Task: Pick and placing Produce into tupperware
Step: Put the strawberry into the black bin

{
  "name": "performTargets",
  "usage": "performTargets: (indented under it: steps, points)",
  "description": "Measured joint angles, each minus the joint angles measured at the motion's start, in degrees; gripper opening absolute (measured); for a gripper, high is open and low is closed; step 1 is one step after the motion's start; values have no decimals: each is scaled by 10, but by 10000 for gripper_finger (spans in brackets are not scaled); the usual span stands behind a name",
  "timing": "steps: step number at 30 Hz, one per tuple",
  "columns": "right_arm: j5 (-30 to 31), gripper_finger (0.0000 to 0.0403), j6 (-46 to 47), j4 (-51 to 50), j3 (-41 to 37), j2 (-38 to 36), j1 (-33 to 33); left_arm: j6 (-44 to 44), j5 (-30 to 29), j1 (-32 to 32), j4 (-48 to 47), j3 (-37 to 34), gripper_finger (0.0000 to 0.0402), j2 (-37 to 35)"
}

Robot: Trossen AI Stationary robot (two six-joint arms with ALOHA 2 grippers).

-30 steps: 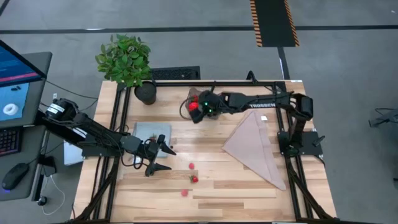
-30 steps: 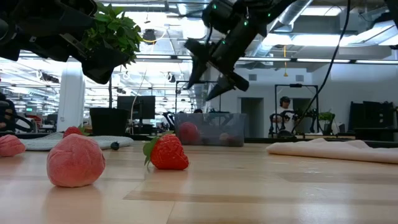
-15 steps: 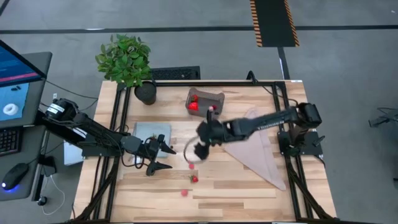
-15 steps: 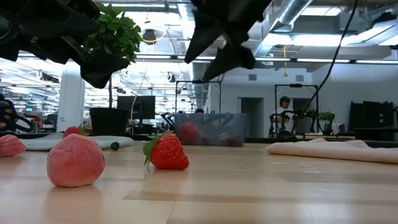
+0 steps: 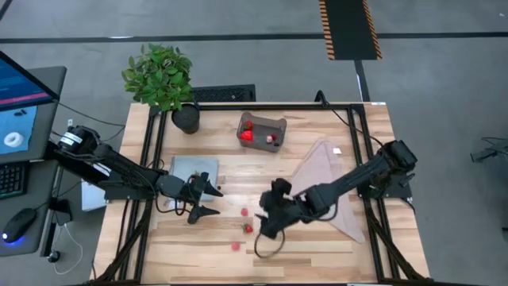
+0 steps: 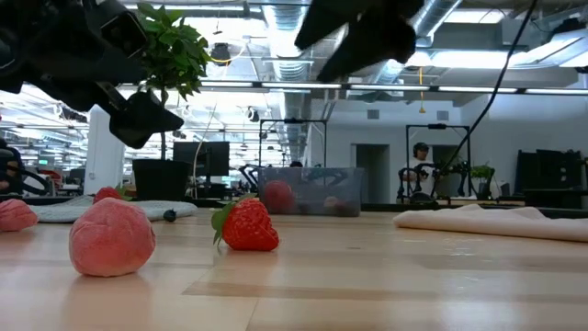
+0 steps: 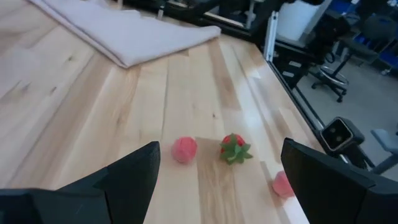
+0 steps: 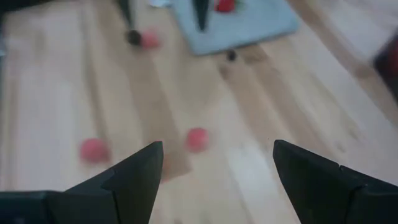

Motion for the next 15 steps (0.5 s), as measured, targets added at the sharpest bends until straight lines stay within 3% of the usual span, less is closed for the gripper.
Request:
performTargets:
  steps: [8, 15]
  points:
    - [16, 326, -34, 37, 1, 91, 31, 58, -8, -17, -8, 0, 322, 4]
    - [14, 319, -20, 51, 2, 150, 31, 63, -25, -28, -4, 10, 322, 63]
